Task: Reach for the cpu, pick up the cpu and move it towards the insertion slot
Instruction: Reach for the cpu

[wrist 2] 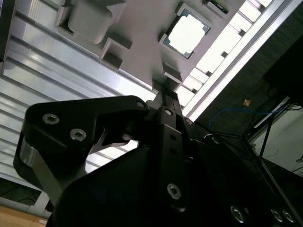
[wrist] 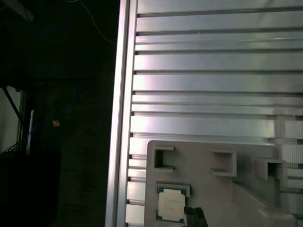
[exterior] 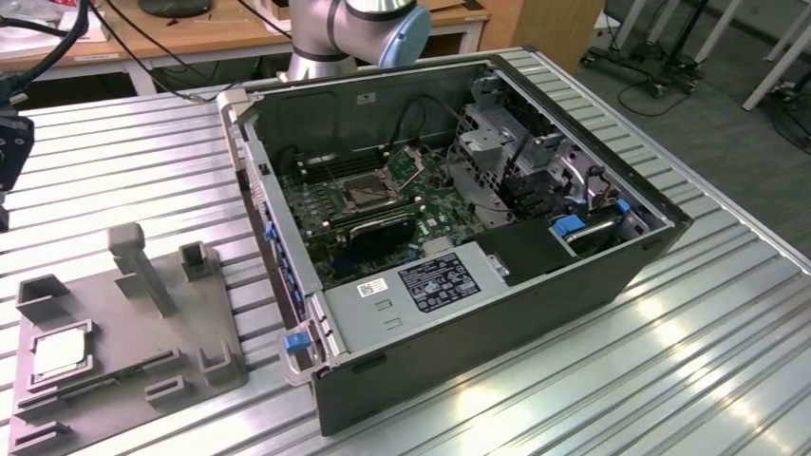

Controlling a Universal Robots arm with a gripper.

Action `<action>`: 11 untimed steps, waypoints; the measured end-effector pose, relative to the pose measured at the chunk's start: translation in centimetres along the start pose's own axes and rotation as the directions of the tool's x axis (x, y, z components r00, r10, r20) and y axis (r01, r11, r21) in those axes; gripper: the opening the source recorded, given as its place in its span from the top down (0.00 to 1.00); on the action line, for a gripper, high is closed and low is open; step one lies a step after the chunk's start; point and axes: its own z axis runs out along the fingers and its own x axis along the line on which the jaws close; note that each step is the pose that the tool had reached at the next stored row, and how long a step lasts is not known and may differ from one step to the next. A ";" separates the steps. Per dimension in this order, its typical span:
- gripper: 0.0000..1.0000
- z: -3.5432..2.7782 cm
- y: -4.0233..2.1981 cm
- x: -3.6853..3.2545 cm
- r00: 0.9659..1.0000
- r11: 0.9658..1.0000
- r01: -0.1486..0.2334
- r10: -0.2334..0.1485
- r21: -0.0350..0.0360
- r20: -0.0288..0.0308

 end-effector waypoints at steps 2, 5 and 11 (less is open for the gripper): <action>0.83 0.02 -0.03 0.04 1.000 1.000 0.000 0.000 0.000 0.000; 0.76 0.04 -0.09 0.09 1.000 1.000 0.000 0.000 0.000 0.000; 0.69 0.09 -0.22 0.19 1.000 1.000 0.001 -0.001 0.000 0.000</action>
